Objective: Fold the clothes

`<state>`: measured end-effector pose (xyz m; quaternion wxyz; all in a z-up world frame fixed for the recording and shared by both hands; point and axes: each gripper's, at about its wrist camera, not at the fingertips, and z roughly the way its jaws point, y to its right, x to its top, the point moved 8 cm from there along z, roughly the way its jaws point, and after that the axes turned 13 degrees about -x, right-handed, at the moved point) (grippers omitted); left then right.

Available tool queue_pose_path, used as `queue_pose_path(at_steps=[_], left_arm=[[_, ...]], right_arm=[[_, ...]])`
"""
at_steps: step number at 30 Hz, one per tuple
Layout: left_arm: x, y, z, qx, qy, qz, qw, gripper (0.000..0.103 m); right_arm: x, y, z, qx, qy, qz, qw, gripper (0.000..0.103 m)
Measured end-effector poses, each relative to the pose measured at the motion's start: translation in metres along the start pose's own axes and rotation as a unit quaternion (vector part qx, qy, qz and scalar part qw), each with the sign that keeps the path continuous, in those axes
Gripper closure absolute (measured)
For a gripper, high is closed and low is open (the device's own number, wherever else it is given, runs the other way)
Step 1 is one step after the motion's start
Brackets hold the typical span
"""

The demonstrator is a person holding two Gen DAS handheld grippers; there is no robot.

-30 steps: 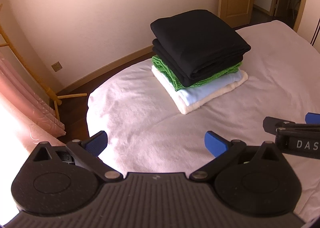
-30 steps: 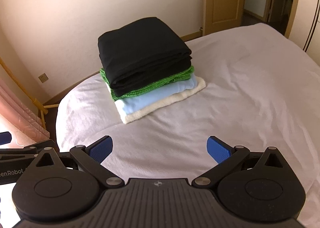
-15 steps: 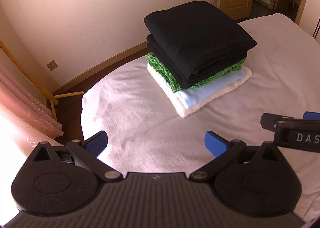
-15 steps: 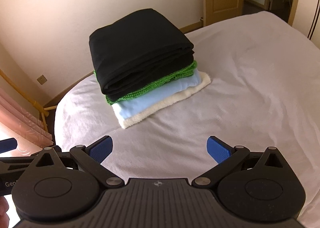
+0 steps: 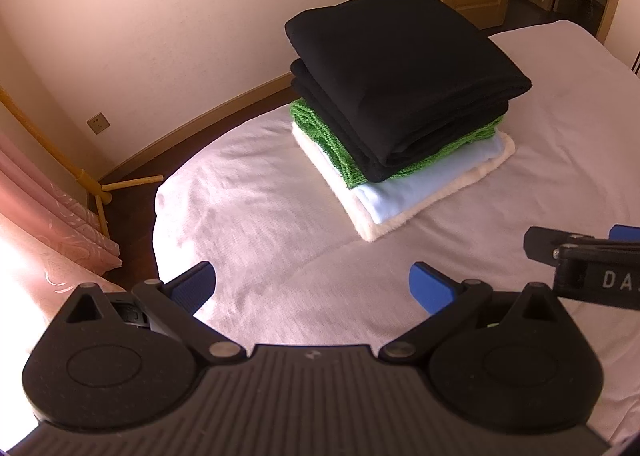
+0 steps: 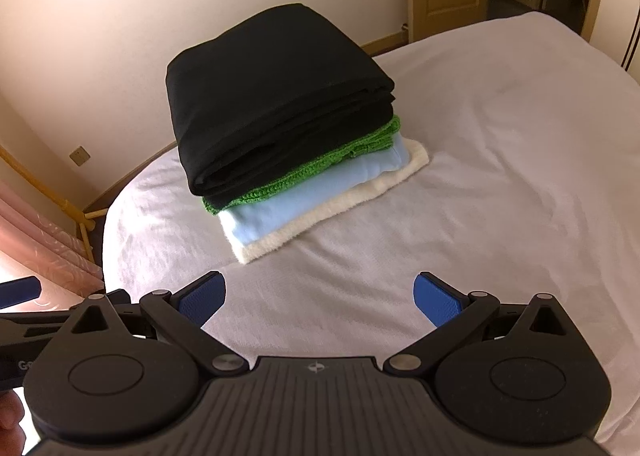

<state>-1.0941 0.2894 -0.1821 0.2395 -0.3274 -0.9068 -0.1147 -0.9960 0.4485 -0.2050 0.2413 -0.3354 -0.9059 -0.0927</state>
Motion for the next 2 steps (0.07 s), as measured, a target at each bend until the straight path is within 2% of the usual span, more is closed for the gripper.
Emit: queue_pose_path(at_steps=[2], left_arm=[[0.002,-0.0029,0.0015,0.004,0.0,-0.002,1.0,0.001]], right_arm=[[0.0034,-0.0014,0.0008,0.001,0.002,0.001,1.0,0.0]])
